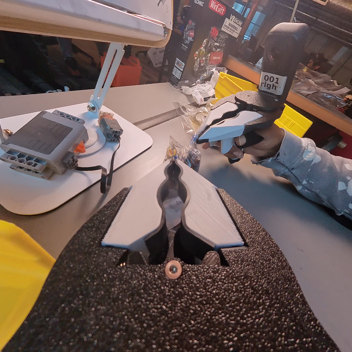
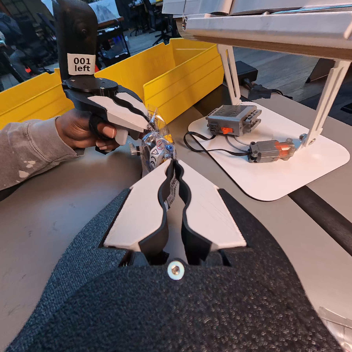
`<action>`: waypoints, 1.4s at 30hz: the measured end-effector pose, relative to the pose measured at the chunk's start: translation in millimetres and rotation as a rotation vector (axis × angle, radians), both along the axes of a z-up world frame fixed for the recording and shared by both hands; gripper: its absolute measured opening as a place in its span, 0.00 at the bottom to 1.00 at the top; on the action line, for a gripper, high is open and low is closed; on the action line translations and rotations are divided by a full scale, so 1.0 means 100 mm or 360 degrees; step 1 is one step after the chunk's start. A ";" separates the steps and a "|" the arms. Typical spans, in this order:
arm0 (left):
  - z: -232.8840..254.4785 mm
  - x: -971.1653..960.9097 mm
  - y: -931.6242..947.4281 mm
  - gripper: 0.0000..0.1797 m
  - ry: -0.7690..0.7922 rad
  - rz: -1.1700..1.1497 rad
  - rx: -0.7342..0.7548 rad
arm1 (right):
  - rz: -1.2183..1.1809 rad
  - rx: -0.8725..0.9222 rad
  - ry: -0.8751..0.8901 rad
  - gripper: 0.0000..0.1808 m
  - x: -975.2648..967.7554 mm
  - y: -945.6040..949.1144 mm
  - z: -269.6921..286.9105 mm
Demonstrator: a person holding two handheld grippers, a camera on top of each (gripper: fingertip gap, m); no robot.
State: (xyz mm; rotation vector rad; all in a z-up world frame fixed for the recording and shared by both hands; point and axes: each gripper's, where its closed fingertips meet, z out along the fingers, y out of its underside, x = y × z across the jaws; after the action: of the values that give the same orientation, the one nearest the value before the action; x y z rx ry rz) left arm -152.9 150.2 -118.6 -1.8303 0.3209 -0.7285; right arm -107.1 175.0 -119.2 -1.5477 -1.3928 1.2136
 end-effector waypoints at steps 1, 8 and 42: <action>-0.01 -0.05 0.02 0.00 0.0014 0.0038 -0.0012 | -0.0040 0.0012 0.0000 0.00 0.02 0.06 0.01; -0.08 -0.13 0.03 0.00 0.0022 0.0082 -0.0059 | -0.0098 -0.0051 0.0009 0.00 0.16 0.19 -0.01; -0.01 0.07 0.04 0.00 -0.0051 0.0067 0.0015 | -0.0394 0.0349 -0.0056 0.00 -0.28 -0.09 0.04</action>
State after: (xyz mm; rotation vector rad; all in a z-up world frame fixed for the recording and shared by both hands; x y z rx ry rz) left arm -146.1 154.0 -119.8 -1.8092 0.2633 -0.7253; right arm -134.9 166.3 -115.6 -1.5390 -1.2665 0.8595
